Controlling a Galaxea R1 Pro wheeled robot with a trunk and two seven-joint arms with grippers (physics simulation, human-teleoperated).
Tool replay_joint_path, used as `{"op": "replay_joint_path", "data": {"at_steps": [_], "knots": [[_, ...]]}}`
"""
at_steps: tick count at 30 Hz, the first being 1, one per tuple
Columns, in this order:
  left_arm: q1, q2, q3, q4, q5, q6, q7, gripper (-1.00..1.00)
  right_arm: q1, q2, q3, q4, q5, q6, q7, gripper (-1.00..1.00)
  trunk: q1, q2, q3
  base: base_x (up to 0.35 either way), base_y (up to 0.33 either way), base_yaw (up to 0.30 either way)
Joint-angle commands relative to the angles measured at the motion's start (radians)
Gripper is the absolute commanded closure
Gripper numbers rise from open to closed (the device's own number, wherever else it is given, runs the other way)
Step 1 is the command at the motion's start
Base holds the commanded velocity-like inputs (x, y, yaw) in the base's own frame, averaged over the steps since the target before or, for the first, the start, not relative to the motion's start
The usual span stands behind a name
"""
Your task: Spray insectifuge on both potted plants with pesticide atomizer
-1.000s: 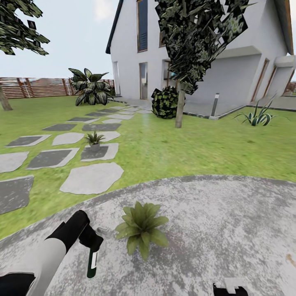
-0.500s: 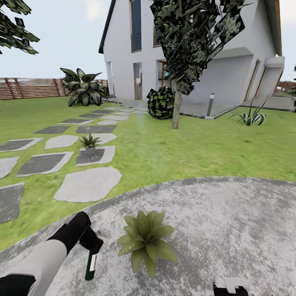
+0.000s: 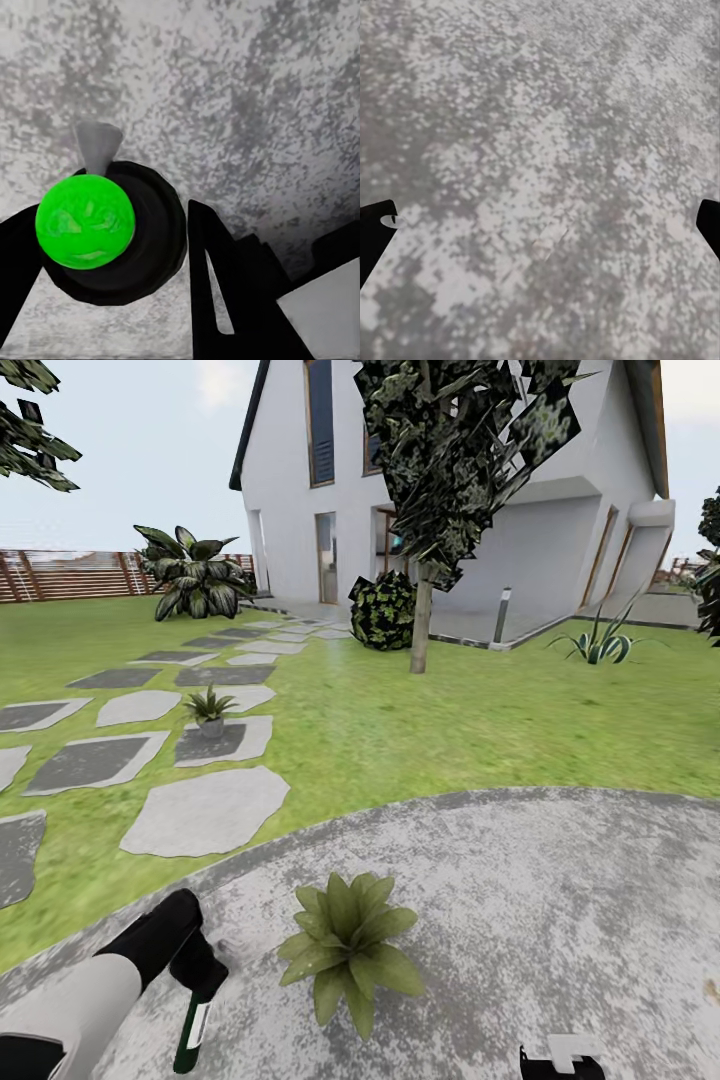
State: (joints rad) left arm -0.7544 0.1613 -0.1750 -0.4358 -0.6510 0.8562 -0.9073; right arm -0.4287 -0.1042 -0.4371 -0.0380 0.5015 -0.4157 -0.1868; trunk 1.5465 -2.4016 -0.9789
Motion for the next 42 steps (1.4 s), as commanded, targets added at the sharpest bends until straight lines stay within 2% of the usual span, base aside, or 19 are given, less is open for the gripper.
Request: {"op": "replay_joint_path", "data": {"at_steps": [1, 2, 3, 7, 8, 12, 14, 16, 21, 25, 34, 40, 42], "knots": [[0.0, 0.02, -0.003, 0.005, -0.003, -0.013, -0.023, 1.0, -0.001, 0.0, -0.006, 0.002, 0.011, -0.003, -0.005, -1.0, 0.0, 0.0, -0.001, 0.0, 0.0, 0.0], [0.001, 0.03, -0.004, 0.011, -0.002, -0.04, -0.031, 1.0, -0.001, 0.0, -0.006, 0.002, 0.011, -0.003, -0.005, -1.0, 0.0, 0.0, -0.001, 0.0, 0.0, 0.0], [0.001, 0.029, -0.002, 0.02, -0.004, -0.081, -0.042, 1.0, -0.001, 0.0, -0.006, 0.002, 0.011, -0.003, -0.005, -1.0, 0.0, 0.0, -0.001, 0.0, 0.0, 0.0], [-0.003, 0.007, -0.002, 0.012, -0.002, -0.086, -0.048, 1.0, -0.001, 0.0, -0.006, 0.003, 0.011, -0.003, -0.005, -1.0, 0.0, 0.0, -0.001, 0.0, 0.0, 0.0], [-0.009, -0.01, -0.003, 0.007, -0.005, -0.084, -0.058, 1.0, -0.001, 0.0, -0.006, 0.003, 0.011, -0.002, -0.005, -1.0, 0.0, 0.0, -0.001, 0.0, 0.0, 0.0], [-0.02, -0.035, -0.007, 0.004, -0.015, -0.08, -0.124, 1.0, -0.001, 0.0, -0.006, 0.003, 0.011, -0.002, -0.005, -1.0, 0.0, 0.0, -0.001, 0.0, 0.0, 0.0], [-0.021, -0.036, -0.017, 0.004, -0.038, -0.079, -0.153, 1.0, -0.001, 0.0, -0.006, 0.003, 0.011, -0.002, -0.005, -1.0, 0.0, 0.0, -0.001, 0.0, 0.0, 0.0], [-0.02, -0.035, -0.034, 0.006, -0.06, -0.079, -0.16, 1.0, -0.001, 0.0, -0.006, 0.003, 0.011, -0.002, -0.005, -1.0, 0.0, 0.0, -0.001, 0.0, 0.0, 0.0], [-0.005, -0.021, -0.047, 0.01, -0.076, -0.081, -0.162, 1.0, -0.001, 0.0, -0.006, 0.003, 0.011, -0.002, -0.005, -1.0, 0.0, 0.0, -0.001, 0.069, 0.0, 0.0], [-0.003, -0.006, -0.046, 0.005, -0.078, -0.081, -0.16, 1.0, -0.001, 0.0, -0.006, 0.003, 0.011, -0.003, -0.005, -1.0, 0.0, 0.0, -0.001, 0.036, 0.0, 0.0], [-0.003, -0.016, -0.048, 0.005, -0.077, -0.082, -0.161, 1.0, -0.001, 0.0, -0.006, 0.003, 0.011, -0.003, -0.005, -1.0, 0.0, 0.0, 0.0, 0.034, 0.0, -0.069], [-0.001, -0.002, -0.049, 0.017, -0.079, -0.089, -0.153, 1.0, -0.001, 0.0, -0.006, 0.003, 0.011, -0.003, -0.005, -1.0, 0.0, 0.0, 0.001, 0.167, 0.0, -0.118], [0.004, 0.011, -0.049, 0.021, -0.078, -0.093, -0.152, 1.0, -0.001, 0.0, -0.005, 0.003, 0.011, -0.003, -0.005, -1.0, 0.0, 0.0, 0.001, 0.02, 0.0, -0.007]]}}
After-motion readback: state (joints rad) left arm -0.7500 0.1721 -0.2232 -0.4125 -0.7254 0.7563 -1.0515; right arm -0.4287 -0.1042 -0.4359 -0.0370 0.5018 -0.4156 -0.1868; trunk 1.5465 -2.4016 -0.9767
